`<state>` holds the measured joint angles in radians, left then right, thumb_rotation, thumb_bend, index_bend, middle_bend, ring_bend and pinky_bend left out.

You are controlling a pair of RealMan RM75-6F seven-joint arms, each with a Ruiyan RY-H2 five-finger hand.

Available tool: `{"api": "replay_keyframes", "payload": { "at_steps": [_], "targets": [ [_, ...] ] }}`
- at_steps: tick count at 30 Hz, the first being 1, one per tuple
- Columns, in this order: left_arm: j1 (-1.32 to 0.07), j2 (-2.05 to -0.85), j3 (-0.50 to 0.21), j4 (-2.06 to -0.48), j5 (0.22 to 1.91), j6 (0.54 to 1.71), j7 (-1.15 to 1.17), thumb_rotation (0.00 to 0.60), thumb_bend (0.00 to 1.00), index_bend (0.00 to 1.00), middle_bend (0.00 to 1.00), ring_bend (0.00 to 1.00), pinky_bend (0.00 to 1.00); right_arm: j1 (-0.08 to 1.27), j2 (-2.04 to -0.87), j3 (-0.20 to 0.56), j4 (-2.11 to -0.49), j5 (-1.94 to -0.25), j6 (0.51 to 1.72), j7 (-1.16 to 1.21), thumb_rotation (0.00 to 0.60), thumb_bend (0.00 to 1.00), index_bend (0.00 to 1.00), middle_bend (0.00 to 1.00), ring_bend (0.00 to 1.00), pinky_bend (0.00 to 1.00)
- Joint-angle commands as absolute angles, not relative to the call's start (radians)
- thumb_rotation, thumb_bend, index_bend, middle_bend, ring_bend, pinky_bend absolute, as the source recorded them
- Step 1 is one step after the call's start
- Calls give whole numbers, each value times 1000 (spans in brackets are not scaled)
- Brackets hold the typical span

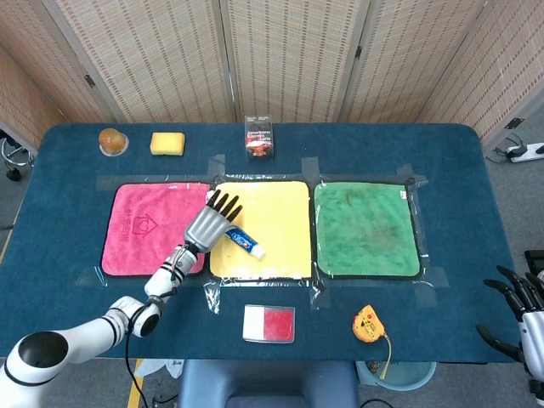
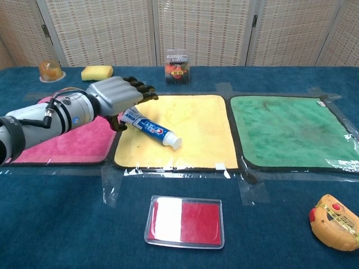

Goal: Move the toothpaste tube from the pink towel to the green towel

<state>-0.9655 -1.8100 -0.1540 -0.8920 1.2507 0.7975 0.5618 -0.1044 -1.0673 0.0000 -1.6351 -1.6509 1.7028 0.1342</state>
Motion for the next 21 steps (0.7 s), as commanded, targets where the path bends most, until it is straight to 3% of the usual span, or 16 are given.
{"api": "replay_keyframes", "payload": {
  "at_steps": [1,21],
  "targets": [
    [-985,-1833,-164,-869,1235,780,585,600,349,25,9,0,10,-110,-1068,-2,-1636,-1654,1710,134,600,208,255,170,183,108],
    [-1091,-1919,-234,-968,1208,813,679,600,350,24,9,0,10,-121,-1066,1,-1642,-1664,1734,129,600,207,255,170,182,109]
  ]
}}
